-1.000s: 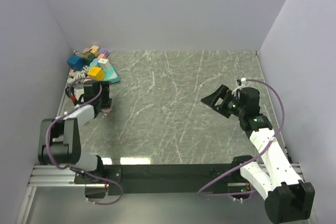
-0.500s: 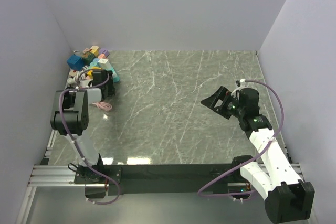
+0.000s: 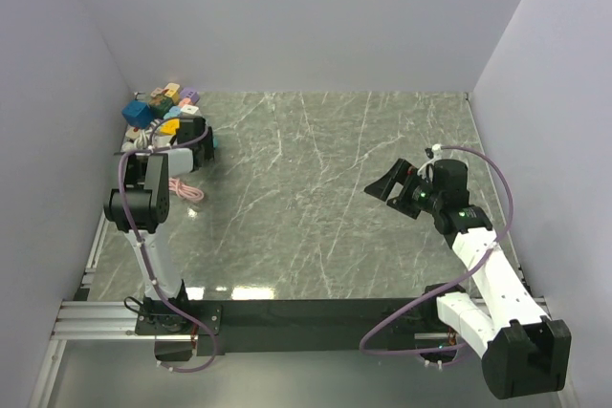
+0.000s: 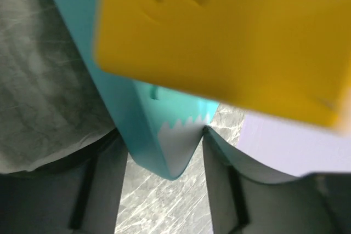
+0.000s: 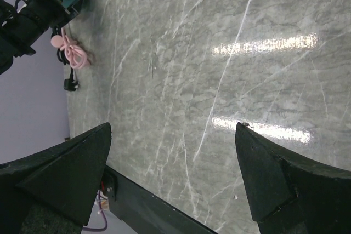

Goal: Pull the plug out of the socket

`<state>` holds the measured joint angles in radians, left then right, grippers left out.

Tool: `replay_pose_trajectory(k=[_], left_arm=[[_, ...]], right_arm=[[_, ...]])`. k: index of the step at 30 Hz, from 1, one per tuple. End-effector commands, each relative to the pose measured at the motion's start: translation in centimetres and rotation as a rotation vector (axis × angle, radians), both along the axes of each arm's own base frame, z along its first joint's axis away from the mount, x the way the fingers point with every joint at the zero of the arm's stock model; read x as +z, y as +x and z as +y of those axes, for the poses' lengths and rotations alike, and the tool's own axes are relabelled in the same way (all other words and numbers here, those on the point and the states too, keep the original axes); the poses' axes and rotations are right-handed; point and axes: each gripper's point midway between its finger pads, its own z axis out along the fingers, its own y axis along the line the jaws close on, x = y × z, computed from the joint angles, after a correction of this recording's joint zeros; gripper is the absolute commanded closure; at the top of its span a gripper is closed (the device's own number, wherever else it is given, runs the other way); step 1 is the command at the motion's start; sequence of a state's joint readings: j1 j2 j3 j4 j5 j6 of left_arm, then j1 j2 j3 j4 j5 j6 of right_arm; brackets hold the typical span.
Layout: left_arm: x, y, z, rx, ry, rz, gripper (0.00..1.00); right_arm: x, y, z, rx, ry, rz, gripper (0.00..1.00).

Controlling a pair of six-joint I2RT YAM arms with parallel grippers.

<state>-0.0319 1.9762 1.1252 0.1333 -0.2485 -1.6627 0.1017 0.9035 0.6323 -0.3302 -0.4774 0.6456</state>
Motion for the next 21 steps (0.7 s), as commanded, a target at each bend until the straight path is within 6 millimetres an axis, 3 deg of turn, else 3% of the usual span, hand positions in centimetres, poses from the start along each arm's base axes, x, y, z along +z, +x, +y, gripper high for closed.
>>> replay_pose_trajectory(k=[1,6,7,9,12,13,15,17,21], left_arm=[[-2.5,-1.3,0.3,-0.018,0.044,0.103,0.48],[-1.4,-2.2,-0.9,-0.084,0.059,0.073,0.80],[-1.5,-2.7,-1.5,-0.124,0.069,0.079,0.90],[-0.9,-3.3,-2.6,-0.181,0.081,0.077,0.99],[0.4,-4.3,-5.4,-0.325,0.112,0.054,1.00],[-0.1,-5.3,-6.0,-0.354,0.115,0.068,1.00],[0.9,-6.5,-8.9,-0.490,0.107,0.018,0.99],[0.2,-8.4,-11.1,-0.610,0.111,0.012,1.00],[-0.9,-13.6,-17.5,-0.948,0.030,-0.014,1.00]], right_arm=[[2.0,0.8,0.2,0.022,0.004,-0.062,0.00],[2.0,0.8,0.3,0.020,0.012,-0.065,0.00],[1.9,0.7,0.3,0.018,0.015,-0.061,0.01],[1.9,0.6,0.3,0.019,0.016,-0.064,0.01],[1.7,0.5,0.2,0.009,0.016,-0.063,0.01],[1.6,0.5,0.1,0.006,0.014,-0.065,0.01],[1.4,0.5,0.0,-0.002,0.015,-0.062,0.01],[1.3,0.5,0.0,-0.008,0.018,-0.055,0.01],[1.1,0.7,-0.2,-0.025,0.010,-0.053,0.01]])
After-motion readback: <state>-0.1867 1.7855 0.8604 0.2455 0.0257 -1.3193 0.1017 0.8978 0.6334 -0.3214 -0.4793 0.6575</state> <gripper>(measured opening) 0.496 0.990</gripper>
